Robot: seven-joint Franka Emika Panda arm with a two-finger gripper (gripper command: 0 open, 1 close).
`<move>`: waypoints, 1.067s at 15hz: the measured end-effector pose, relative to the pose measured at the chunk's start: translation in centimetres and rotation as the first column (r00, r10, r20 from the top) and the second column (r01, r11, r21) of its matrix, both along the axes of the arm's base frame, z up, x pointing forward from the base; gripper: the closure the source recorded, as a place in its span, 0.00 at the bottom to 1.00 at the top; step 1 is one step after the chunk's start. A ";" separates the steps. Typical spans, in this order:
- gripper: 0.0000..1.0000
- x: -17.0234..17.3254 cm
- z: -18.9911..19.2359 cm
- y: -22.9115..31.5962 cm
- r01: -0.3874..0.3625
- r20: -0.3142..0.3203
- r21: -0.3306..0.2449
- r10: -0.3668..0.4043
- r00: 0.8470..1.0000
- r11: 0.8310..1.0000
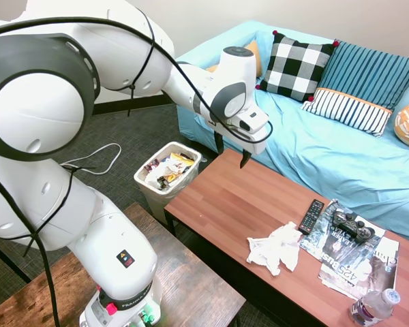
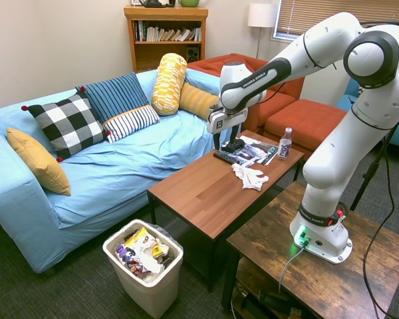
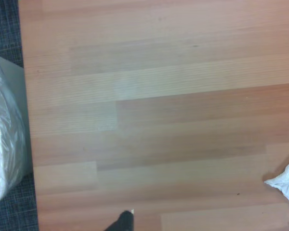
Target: Throw the tissue in the trash bin
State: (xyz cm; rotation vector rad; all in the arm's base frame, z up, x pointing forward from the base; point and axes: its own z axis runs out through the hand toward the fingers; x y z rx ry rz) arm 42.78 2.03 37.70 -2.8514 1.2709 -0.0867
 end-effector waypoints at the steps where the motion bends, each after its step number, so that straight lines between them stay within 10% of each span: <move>1: 0.00 0.1 0.0 0.0 0.002 0.001 0.003 -0.002 1.000 1.000; 16: 0.00 4.8 -11.8 -14.5 0.173 -0.030 0.005 -0.173 0.984 0.985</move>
